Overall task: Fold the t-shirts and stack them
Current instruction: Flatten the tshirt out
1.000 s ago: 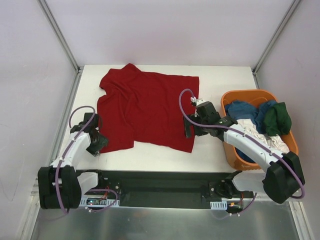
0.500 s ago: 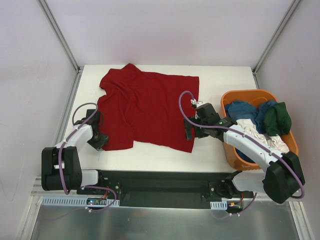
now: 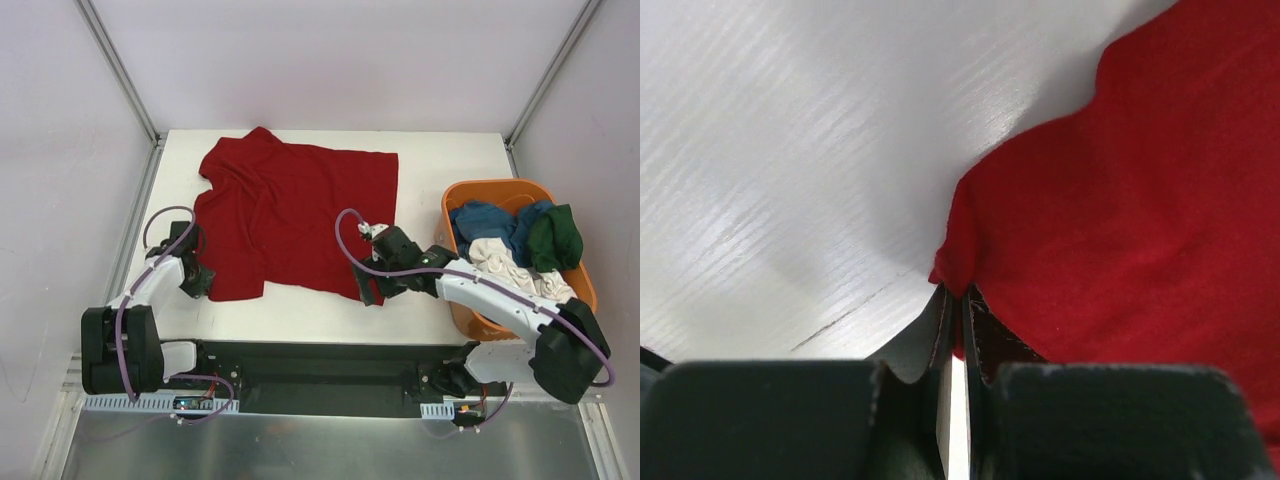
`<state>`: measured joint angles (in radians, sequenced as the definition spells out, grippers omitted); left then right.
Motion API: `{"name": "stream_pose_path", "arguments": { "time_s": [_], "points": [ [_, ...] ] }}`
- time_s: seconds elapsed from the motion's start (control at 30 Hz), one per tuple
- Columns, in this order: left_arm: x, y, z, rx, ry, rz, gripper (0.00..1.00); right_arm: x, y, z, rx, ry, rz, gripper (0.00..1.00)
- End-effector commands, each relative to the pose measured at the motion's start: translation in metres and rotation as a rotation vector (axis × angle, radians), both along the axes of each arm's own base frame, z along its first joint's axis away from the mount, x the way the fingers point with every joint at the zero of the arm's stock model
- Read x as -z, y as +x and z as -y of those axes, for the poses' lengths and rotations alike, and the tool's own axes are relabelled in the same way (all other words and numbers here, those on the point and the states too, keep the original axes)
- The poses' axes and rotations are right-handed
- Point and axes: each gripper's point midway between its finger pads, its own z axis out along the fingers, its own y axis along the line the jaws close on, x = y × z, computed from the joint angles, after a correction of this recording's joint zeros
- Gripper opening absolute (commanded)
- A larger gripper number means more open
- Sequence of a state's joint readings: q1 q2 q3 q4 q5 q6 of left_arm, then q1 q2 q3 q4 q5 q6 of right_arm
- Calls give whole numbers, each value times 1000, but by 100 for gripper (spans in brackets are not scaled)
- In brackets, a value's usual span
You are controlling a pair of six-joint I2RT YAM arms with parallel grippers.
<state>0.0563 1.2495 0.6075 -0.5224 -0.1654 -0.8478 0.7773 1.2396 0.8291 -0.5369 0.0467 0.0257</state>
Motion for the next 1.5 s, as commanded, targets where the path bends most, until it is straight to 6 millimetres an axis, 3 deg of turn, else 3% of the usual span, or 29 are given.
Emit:
{"name": "stream_pose_path", "arguments": {
  "time_s": [0.0, 0.17, 0.3, 0.53, 0.67, 0.73, 0.87, 0.97, 1.13, 1.33, 1.37, 1.43, 1.47],
  "points": [
    [-8, 0, -8, 22, 38, 50, 0, 15, -11, -8, 23, -42, -64, 89],
    [-12, -1, -8, 19, 39, 80, 0, 46, -13, -10, 50, -120, -101, 85],
    [-16, 2, -10, 15, 51, 95, 0, 59, -3, -12, 72, -147, -93, 70],
    [-23, 6, -11, 7, 58, 131, 0, 79, -6, -9, 104, -197, -145, 55],
    [-31, 8, -12, 0, 66, 169, 0, 83, -3, -3, 133, -205, -140, 32],
    [-37, 10, -12, -5, 62, 197, 0, 83, 1, -3, 140, -196, -130, 27],
    [-50, 16, -12, -2, 67, 245, 0, 74, 15, 0, 164, -186, -93, 5],
    [-68, 25, -13, 5, 72, 299, 0, 55, 28, -4, 146, -163, -22, 1],
    [-118, 40, -10, 20, 67, 455, 0, -10, 55, -4, 169, -85, 191, 1],
    [-221, 44, -8, 51, 99, 765, 0, -110, 75, 18, 258, 30, 488, 1],
    [-249, 44, -7, 60, 102, 836, 0, -123, 75, 21, 267, 43, 521, 1],
    [-287, 39, 1, 103, 89, 938, 0, -165, 76, 30, 283, 97, 619, 1],
    [-321, 35, 5, 123, 92, 1018, 0, -180, 75, 31, 281, 120, 652, 1]
  ]
}}
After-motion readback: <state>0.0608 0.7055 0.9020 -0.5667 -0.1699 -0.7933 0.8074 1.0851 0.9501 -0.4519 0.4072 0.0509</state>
